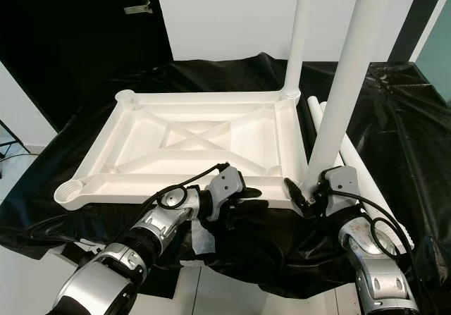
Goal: Building children table
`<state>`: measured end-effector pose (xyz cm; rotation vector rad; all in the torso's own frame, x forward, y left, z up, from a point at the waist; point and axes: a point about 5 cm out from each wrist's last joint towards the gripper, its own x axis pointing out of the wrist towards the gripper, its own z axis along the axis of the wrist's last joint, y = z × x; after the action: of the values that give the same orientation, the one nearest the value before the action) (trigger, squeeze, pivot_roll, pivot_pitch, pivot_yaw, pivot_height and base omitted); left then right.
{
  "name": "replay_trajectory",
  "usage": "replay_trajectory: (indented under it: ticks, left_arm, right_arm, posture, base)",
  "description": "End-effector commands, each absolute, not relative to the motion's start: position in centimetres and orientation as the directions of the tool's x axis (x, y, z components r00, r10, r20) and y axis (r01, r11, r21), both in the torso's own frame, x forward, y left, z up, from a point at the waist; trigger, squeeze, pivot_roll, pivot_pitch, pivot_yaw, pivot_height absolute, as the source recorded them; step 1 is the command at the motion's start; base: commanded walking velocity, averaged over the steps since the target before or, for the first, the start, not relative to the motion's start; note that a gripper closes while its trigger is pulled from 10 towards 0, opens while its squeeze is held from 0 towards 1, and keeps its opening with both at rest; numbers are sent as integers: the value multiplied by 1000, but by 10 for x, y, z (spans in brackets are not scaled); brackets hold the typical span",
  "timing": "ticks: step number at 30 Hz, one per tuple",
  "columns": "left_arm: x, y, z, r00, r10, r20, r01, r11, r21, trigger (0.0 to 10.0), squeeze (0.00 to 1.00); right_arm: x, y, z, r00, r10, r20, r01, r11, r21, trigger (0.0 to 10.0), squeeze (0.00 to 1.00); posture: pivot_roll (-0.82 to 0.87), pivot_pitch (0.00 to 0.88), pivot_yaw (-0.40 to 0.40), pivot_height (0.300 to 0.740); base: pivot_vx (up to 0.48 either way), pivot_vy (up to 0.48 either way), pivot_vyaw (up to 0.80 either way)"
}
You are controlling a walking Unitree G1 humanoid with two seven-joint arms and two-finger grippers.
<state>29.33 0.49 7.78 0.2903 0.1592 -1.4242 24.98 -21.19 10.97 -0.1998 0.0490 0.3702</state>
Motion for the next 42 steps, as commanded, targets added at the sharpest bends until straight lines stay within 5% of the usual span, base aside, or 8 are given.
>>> replay_trajectory:
  ticks: [1,28,29,31,32,39,40,42]
  left_arm:
    - [268,16,34,31,-893,-450,997,58,-47,10000,0]
    - [268,13,35,26,-895,-445,998,51,-45,10000,0]
    - [268,13,35,29,-896,-443,997,55,-45,10000,0]
    - [268,13,35,31,-896,-443,997,57,-46,10000,0]
    - [267,14,34,31,-896,-443,997,58,-47,10000,0]
    - [266,15,33,31,-896,-444,997,59,-50,10000,0]
    - [267,15,33,32,-895,-444,997,60,-50,10000,0]
    - [268,15,34,35,-896,-443,997,62,-47,10000,0]
  right_arm:
    - [244,-189,98,868,478,-135,-492,863,-112,0,0]
    - [240,-183,80,947,-321,-8,319,945,-78,0,0]
    - [241,-180,82,961,-276,9,276,957,-92,5569,161]
    - [241,-178,83,967,-252,18,253,963,-97,5569,161]
    - [243,-176,86,976,-215,33,218,971,-97,10000,1000]
    - [248,-177,102,989,-109,98,122,984,-133,10000,1000]
    - [250,-179,110,992,-54,118,73,984,-161,10000,90]
    - [252,-181,123,988,101,119,-75,975,-207,10000,0]
  posture:
    - [-159,0,53,740]
    - [-155,0,52,740]
    - [-154,0,48,740]
    - [-154,0,48,740]
    - [-156,0,48,740]
    - [-160,0,47,740]
    - [-163,0,47,740]
    - [-168,1,49,740]
  base:
    - [0,0,0]
    - [0,0,0]
    - [0,0,0]
    - [0,0,0]
    - [0,0,0]
    - [0,0,0]
    - [0,0,0]
    - [0,0,0]
